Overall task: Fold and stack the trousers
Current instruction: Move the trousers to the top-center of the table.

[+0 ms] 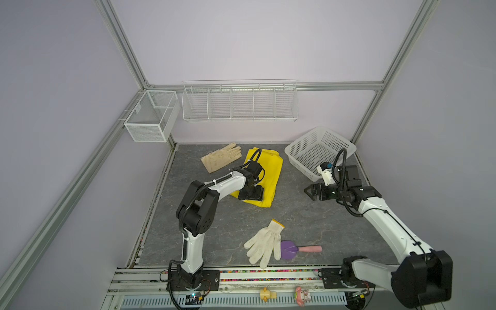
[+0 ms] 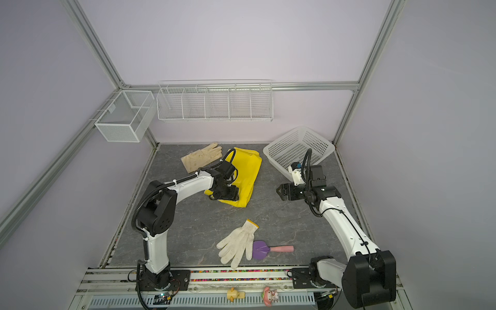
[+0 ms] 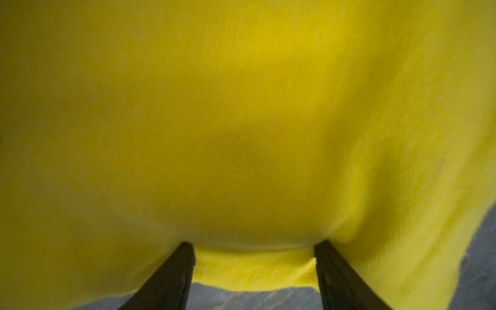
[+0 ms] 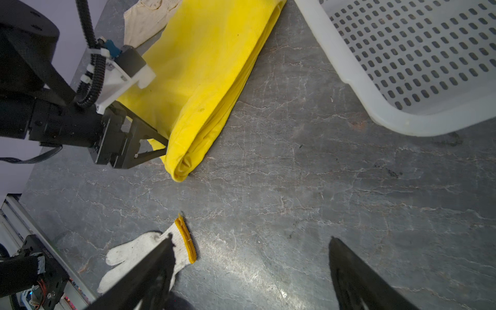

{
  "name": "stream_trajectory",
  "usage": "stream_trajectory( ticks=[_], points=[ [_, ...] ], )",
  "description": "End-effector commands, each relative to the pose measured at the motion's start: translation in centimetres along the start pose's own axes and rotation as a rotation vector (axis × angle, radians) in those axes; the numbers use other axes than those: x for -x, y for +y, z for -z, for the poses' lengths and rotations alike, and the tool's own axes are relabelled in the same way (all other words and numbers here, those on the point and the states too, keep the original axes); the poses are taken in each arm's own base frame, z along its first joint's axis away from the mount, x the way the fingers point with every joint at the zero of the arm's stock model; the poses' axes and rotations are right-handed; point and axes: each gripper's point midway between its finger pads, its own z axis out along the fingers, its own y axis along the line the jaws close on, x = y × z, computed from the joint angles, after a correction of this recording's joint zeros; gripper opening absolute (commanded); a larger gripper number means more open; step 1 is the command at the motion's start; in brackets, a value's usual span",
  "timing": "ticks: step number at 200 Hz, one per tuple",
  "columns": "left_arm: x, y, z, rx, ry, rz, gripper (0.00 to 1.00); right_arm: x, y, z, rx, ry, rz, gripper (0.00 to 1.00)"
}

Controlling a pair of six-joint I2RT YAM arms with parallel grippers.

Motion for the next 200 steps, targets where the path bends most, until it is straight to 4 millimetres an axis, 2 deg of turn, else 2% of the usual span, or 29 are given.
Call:
stream_trajectory(
  ticks=[1,33,52,80,102,118,142,163,177,200],
  points=[
    [2.6,-1.7,-1.6,-0.038,-0.052,0.073,0.71,-0.7,-0.4,0.0,-0.009,0.009,-0.001,0.91],
    [4.7,-3.2,-2.5,-0.087,-0.086,0.173,0.71,-0.4,-0.8,0.1,-0.016,0.004,-0.003,0.91],
    [5.8,-2.7,-2.7,-0.036,-0.092,0.173,0.71,-0.4,-1.1,0.2,-0.020,0.001,-0.006,0.91],
    [8.4,-4.7,-2.2,-0.122,-0.127,0.200,0.71,-0.1,-1.8,0.3,-0.032,-0.003,-0.012,0.93],
    [9.0,-3.5,-2.1,-0.042,-0.134,0.158,0.71,0.5,-2.2,0.7,-0.033,-0.023,-0.022,0.94],
    [9.6,-3.3,-1.7,-0.043,-0.132,0.135,0.72,0.9,-2.7,0.9,-0.040,-0.035,-0.028,0.96],
    [10.9,-4.0,0.4,-0.080,-0.163,0.101,0.73,1.4,-3.4,1.2,-0.043,-0.053,-0.053,0.97],
    [10.6,-4.1,3.0,-0.079,-0.172,0.053,0.75,2.0,-4.4,1.9,-0.058,-0.094,-0.092,0.99],
    [10.0,-2.9,4.3,-0.027,-0.176,0.008,0.76,2.5,-5.7,2.4,-0.091,-0.133,-0.129,0.92],
    [9.2,0.1,6.8,-0.004,-0.206,-0.028,0.78,3.7,-9.0,3.4,-0.199,-0.218,-0.193,0.92]
  ],
)
